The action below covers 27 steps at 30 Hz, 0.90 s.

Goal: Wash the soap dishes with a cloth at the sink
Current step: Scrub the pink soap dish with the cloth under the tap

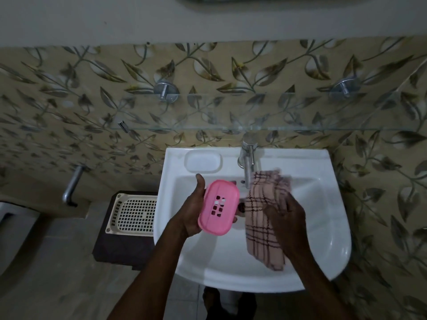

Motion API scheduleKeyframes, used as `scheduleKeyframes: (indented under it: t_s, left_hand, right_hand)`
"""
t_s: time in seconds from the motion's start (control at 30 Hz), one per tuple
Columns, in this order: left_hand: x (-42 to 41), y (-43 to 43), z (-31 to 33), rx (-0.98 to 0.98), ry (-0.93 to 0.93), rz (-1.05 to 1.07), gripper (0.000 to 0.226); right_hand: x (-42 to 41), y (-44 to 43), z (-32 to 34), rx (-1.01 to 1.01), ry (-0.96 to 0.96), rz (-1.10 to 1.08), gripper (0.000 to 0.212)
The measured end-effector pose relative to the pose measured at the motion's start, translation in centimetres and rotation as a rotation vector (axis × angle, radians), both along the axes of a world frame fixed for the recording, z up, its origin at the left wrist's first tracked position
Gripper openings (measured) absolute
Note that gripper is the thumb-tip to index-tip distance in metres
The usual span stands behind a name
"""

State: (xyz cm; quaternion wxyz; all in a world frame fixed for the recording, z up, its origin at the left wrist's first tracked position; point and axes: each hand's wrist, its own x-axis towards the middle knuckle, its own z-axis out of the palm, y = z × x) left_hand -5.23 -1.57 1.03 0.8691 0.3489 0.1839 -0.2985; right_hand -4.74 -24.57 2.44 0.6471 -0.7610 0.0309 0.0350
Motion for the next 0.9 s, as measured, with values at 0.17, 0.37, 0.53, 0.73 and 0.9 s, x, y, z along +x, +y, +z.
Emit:
scheduleKeyframes:
  t_s: [0.17,0.37,0.53,0.73,0.9]
  left_hand:
    - [-0.2,-1.4,0.1,0.489,-0.172,-0.101,0.049]
    - [1.0,-1.5,1.0,0.875,-0.396,-0.048,0.029]
    - [0.4,-1.9,1.1,0.864,-0.397,-0.070,0.030]
    - [0.1,-2.3,1.1,0.976,-0.420,0.079,0.016]
    - [0.4,-2.9,2.1,0.954,-0.466,0.291,0.019]
  right_hand:
    - [2.9,3.2,3.3,-0.507,-0.374,0.252,0.021]
    - [5.2,4.1,3.3,-0.453,-0.248,0.641,0.038]
    - [5.9,5.4,2.7,-0.909,-0.547,0.705,0.026]
    - [4.8,6.2,2.2,-0.953,-0.452,0.446,0.030]
    - [2.9,6.2,1.5,-0.576,0.060,0.189,0.017]
